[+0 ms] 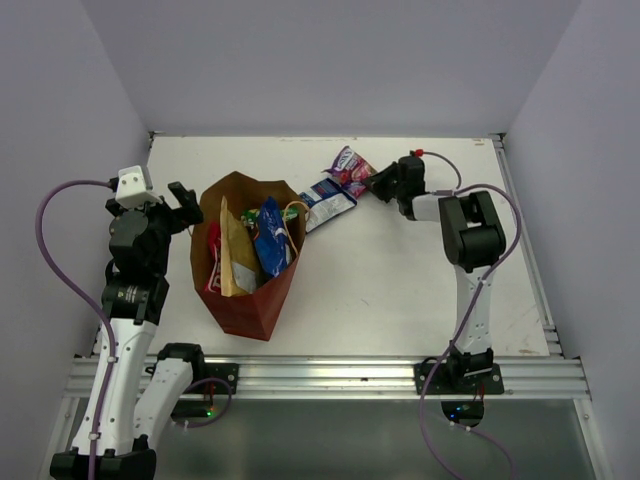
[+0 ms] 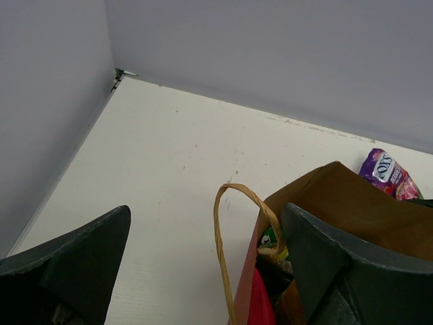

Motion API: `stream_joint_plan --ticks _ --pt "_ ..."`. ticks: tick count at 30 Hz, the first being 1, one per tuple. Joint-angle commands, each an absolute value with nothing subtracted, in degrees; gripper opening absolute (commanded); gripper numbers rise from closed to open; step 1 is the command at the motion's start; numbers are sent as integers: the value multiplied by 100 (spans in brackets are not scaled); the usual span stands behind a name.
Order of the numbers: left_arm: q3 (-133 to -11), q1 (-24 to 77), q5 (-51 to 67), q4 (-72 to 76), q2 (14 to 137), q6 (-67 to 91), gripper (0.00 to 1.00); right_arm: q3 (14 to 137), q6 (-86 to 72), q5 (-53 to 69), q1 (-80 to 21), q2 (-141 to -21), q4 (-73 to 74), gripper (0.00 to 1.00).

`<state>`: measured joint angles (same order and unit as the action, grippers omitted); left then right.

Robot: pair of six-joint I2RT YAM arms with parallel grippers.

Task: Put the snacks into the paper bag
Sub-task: Pick up the snack from the center of the board.

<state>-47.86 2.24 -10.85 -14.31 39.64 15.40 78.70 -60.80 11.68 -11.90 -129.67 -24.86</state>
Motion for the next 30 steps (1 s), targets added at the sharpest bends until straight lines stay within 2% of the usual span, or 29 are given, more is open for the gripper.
stream_joint_plan --ticks 1,8,16,23,30 --pt "-4746 167 -1046 -1134 3902 1477 96 7436 -5529 932 -1046 -12219 -2092 0" --pt "-4737 167 -1028 -1107 3841 1485 96 6768 -4730 712 -1011 -11006 -1566 0" --pt "-4720 202 -1028 -1090 3823 1468 97 6680 -3332 369 -1020 -9766 -449 0" --pt "-4711 264 -1037 -1072 3806 1468 97 7242 -2401 255 -1116 -9133 781 0" --pt "-4711 316 -1055 -1072 3797 1450 97 8032 -1434 -350 -1756 -8649 1660 0"
